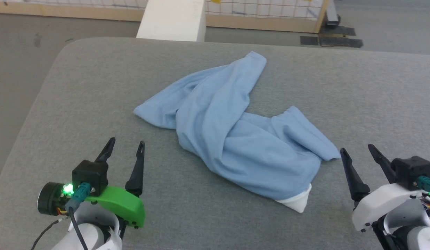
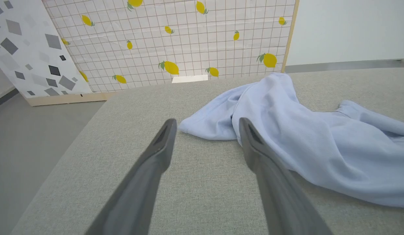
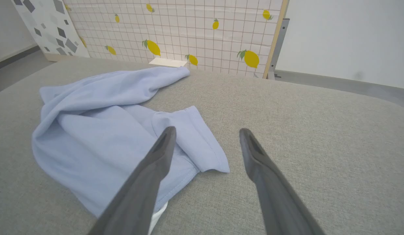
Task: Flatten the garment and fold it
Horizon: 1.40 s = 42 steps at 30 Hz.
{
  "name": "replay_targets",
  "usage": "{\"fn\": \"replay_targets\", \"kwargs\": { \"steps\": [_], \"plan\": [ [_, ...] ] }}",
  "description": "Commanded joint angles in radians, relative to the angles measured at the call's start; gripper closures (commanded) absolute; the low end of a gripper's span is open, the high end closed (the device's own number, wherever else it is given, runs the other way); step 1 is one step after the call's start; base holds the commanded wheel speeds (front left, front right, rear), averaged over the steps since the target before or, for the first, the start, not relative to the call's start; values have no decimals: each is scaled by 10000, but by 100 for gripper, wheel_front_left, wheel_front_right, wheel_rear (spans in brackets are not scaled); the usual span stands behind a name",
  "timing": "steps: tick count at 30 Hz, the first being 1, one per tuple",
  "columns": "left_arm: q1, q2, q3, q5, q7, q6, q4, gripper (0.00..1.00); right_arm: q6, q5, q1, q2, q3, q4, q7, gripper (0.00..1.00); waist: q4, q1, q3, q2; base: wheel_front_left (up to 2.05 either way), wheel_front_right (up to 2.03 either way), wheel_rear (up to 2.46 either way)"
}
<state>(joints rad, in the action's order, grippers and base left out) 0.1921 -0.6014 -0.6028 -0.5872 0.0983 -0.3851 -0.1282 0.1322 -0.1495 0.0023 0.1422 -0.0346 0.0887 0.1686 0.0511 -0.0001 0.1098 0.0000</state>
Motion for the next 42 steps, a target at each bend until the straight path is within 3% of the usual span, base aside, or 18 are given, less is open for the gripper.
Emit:
{"fn": "replay_targets", "kwargs": {
  "steps": [1, 8, 12, 16, 21, 24, 30, 31, 32, 42],
  "plan": [
    [109, 29, -17, 114, -4, -52, -89, 0, -15, -205, -56, 219, 88, 106, 316, 0, 339, 1, 158, 0, 0, 0, 0],
    [571, 61, -125, 310, -69, 44, -226, 0, -15, -1507, -1369, 1957, 812, -139, 3624, 0, 947, 1, 894, 0, 0, 0, 0],
    [587, 184, -169, 328, -10, -21, -153, 0, -15, -2343, -2446, 2549, 1026, -921, 5790, 0, 1305, 1, 1216, 0, 0, 0, 0],
    [688, 369, -312, 399, 73, 6, -109, 0, -15, -2453, -3304, 3087, 1256, -1628, 7065, 0, 1755, 1, 1538, 0, 0, 0, 0],
    [840, 569, -394, 457, 162, -14, -6, 0, -15, -2274, -3783, 3404, 1453, -2372, 7659, 0, 2214, 1, 1844, 0, 0, 0, 0],
    [908, 638, -423, 482, 222, -13, 45, 0, -15, -1949, -3834, 3781, 1925, -2600, 7404, 0, 2406, 1, 1984, 0, 0, 0, 0],
    [983, 669, -415, 475, 301, -5, 130, 0, -15, -1909, -3715, 3797, 2417, -3106, 7125, 0, 2492, 1, 2193, 0, 0, 0, 0],
    [1003, 684, -418, 473, 299, -10, 156, 0, -15, -1880, -3684, 3853, 2543, -3108, 7058, 46, 2479, 1, 2195, 0, 0, 0, 0],
    [1025, 704, -414, 461, 293, -18, 198, 0, -15, -1867, -3663, 3913, 2643, -3088, 6922, 100, 2439, 1, 2182, 0, 0, 0, 0],
    [860, 639, -415, 225, 177, 17, 402, 0, -15, -2077, -3861, 4911, 2013, -2866, 5757, 100, 1287, 1, 1401, 0, 0, 0, 0]
  ]
}}
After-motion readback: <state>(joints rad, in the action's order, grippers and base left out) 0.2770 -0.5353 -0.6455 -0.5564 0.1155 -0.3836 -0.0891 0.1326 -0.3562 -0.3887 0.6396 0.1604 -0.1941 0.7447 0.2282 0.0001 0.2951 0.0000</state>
